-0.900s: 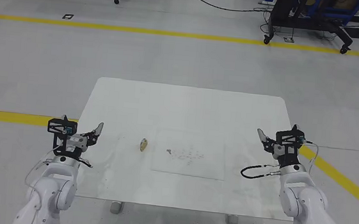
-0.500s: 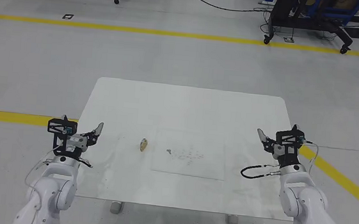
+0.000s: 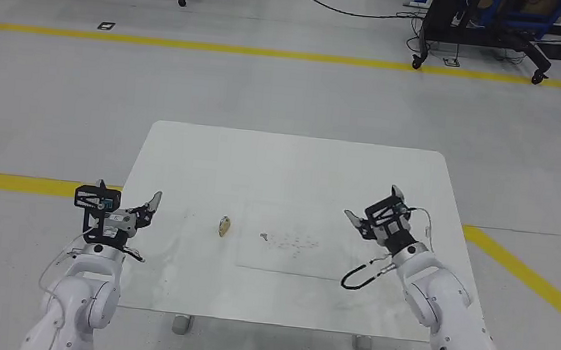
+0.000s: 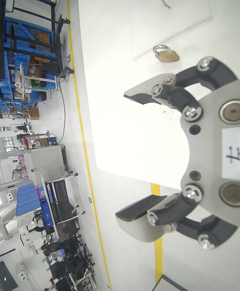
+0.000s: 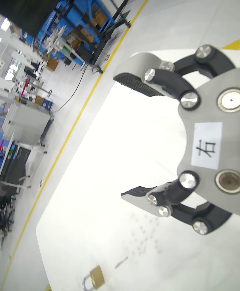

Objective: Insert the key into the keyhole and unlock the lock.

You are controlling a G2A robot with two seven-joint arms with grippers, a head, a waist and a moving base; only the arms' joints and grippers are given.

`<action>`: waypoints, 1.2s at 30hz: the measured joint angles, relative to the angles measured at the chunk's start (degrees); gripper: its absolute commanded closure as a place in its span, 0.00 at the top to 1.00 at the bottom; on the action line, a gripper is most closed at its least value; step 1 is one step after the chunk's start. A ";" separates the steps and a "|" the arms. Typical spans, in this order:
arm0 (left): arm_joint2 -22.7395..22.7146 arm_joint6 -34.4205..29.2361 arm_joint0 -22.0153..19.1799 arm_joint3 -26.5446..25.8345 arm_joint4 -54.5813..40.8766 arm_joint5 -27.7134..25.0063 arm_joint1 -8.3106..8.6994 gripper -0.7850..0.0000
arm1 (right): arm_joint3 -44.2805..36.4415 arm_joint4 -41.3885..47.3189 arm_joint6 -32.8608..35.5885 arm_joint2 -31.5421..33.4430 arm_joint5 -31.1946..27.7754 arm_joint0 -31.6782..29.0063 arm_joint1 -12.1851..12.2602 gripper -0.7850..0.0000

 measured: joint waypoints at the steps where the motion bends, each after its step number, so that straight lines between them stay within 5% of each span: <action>1: 0.00 0.00 0.00 0.00 0.00 0.00 0.00 1.00 | 0.95 0.10 0.29 -1.71 -1.95 1.28 -0.14 1.00; 16: 0.00 0.00 0.00 0.00 0.00 0.00 0.00 1.00 | 2.96 -0.09 3.40 -3.80 -2.17 4.06 -0.44 1.00; 28: 0.00 0.00 0.00 0.00 0.00 0.00 0.00 1.00 | 16.81 -3.63 4.62 -19.16 -33.30 22.69 -1.97 1.00; 32: 0.00 0.00 0.00 0.00 0.00 0.00 0.00 1.00 | 23.52 -3.75 6.73 -24.90 -38.54 29.55 -3.50 0.76; 36: 0.00 0.00 0.00 0.00 0.00 0.00 0.00 1.00 | 28.83 -1.18 10.14 -29.05 -40.20 34.78 -5.23 0.73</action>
